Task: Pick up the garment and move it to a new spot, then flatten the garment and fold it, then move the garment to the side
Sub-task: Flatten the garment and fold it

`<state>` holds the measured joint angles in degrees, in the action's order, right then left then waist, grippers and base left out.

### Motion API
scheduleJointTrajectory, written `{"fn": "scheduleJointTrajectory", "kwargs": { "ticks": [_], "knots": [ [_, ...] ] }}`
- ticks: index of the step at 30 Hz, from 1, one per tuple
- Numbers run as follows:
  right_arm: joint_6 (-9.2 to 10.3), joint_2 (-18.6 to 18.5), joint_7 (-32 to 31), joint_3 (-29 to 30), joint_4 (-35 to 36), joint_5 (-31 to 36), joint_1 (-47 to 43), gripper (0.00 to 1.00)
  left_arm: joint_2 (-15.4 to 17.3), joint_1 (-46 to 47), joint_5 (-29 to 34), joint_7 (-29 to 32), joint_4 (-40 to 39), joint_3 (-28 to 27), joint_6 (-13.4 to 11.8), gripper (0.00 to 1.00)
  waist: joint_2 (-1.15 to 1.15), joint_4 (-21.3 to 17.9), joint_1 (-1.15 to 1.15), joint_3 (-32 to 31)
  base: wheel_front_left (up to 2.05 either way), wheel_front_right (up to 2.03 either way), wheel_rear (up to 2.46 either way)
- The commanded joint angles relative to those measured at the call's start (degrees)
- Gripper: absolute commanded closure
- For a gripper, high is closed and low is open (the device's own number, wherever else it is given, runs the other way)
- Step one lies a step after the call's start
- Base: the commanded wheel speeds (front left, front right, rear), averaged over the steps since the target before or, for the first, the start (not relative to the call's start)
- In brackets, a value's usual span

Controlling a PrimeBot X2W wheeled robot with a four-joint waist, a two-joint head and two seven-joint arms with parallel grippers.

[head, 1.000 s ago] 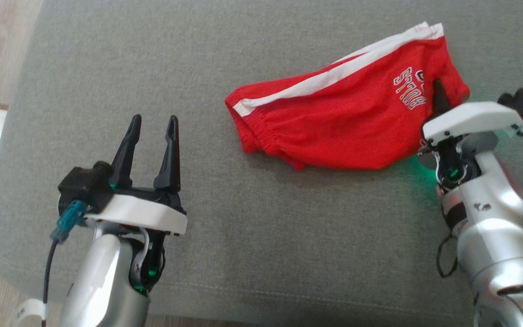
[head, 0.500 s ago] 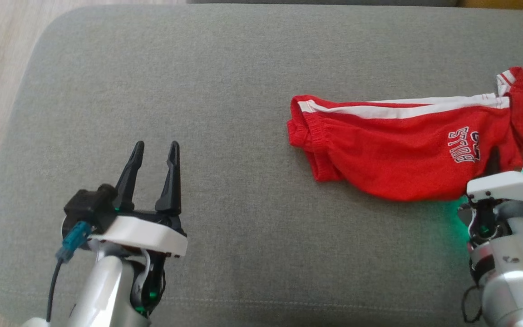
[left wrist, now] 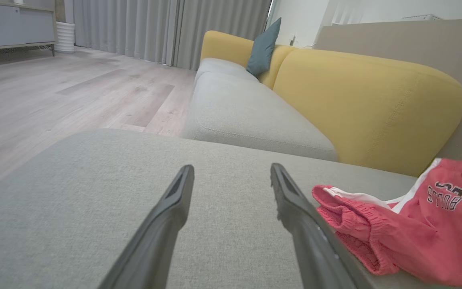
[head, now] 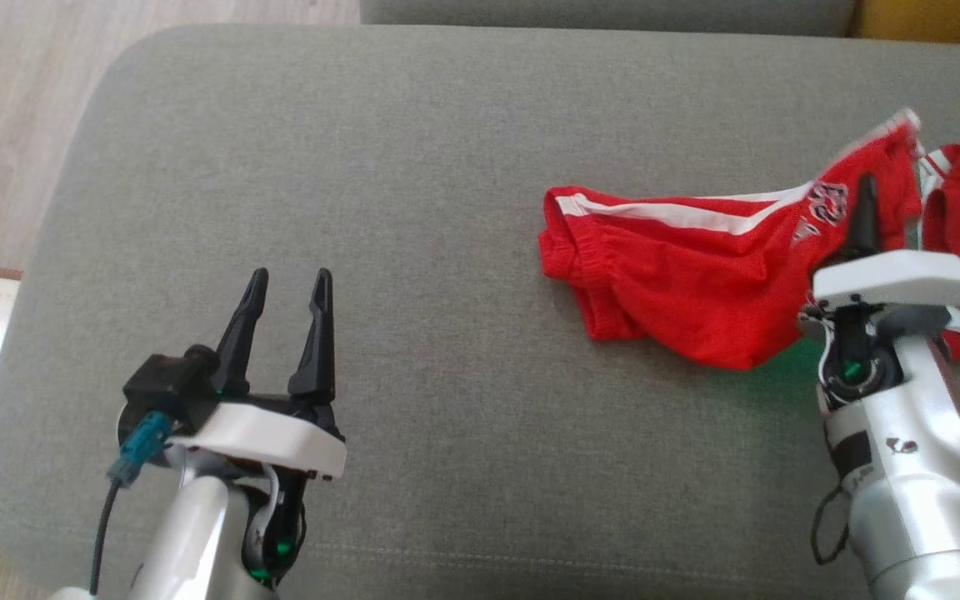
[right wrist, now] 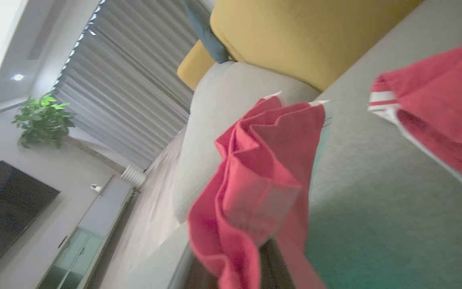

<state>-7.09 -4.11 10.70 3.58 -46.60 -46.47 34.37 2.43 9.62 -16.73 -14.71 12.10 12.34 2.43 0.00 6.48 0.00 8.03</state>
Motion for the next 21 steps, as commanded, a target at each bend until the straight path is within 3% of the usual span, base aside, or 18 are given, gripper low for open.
{"fn": "scheduleJointTrajectory", "kwargs": {
  "ticks": [1,11,21],
  "knots": [
    [-0.4,0.83,-0.12,-1.86,2.49,-0.47,0.05,1.0,0.45,0.87,0.05,-0.29,-1.6,-1.58,-0.38,0.0,0.0,0.38,0.0,-0.38,0.0,0.0,0.0],
    [-0.4,1.22,-2.11,-15.87,11.17,-6.92,-3.93,1.0,0.44,-0.24,-0.62,-0.29,-1.3,-1.15,-0.8,0.0,0.0,3.0,0.0,-1.56,0.0,0.0,0.0],
    [-0.4,1.23,-0.39,-26.91,9.83,-9.69,-4.09,1.0,0.44,-0.6,-1.39,-0.29,-1.08,-0.55,-1.26,0.0,0.0,5.28,0.0,-1.54,0.0,0.0,0.0]
  ]
}}
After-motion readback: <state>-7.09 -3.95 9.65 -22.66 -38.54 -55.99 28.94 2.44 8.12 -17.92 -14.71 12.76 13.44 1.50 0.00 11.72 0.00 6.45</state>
